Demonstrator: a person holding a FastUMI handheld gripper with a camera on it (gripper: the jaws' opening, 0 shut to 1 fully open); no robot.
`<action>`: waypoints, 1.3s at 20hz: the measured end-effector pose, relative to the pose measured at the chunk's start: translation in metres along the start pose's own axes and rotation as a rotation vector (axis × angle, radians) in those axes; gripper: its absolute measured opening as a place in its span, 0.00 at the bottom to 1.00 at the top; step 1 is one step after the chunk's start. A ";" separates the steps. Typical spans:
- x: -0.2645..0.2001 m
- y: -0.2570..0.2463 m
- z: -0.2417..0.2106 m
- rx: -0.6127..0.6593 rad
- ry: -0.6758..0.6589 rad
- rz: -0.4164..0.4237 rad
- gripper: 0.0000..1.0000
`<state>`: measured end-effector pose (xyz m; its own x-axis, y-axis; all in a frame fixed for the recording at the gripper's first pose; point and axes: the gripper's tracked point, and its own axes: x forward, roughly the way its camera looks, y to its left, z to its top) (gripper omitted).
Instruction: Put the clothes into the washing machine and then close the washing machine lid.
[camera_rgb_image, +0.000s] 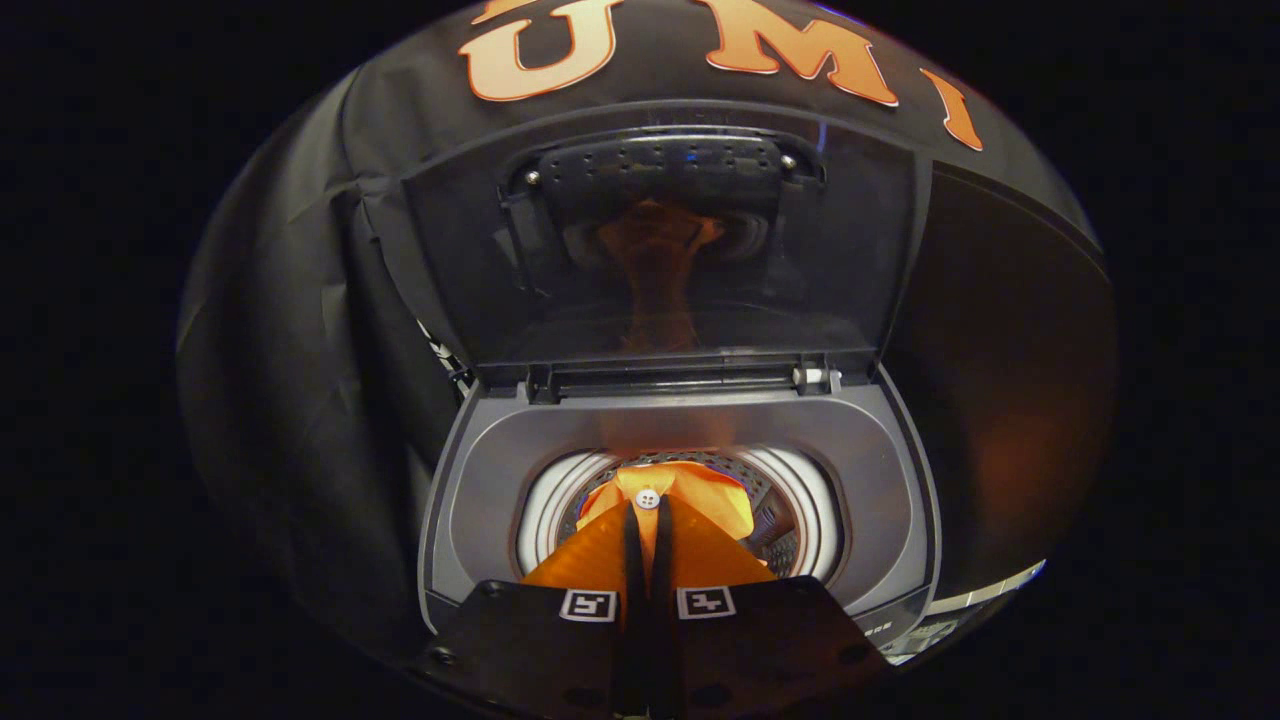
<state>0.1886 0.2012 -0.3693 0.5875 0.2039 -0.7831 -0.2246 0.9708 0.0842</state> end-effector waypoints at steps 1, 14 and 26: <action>0.001 0.000 -0.001 0.013 0.000 0.000 0.09; -0.005 -0.009 -0.003 -0.016 0.001 0.001 0.99; -0.089 0.002 0.111 0.008 -0.408 0.045 0.99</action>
<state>0.2220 0.1988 -0.2315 0.8378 0.2783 -0.4697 -0.2523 0.9603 0.1188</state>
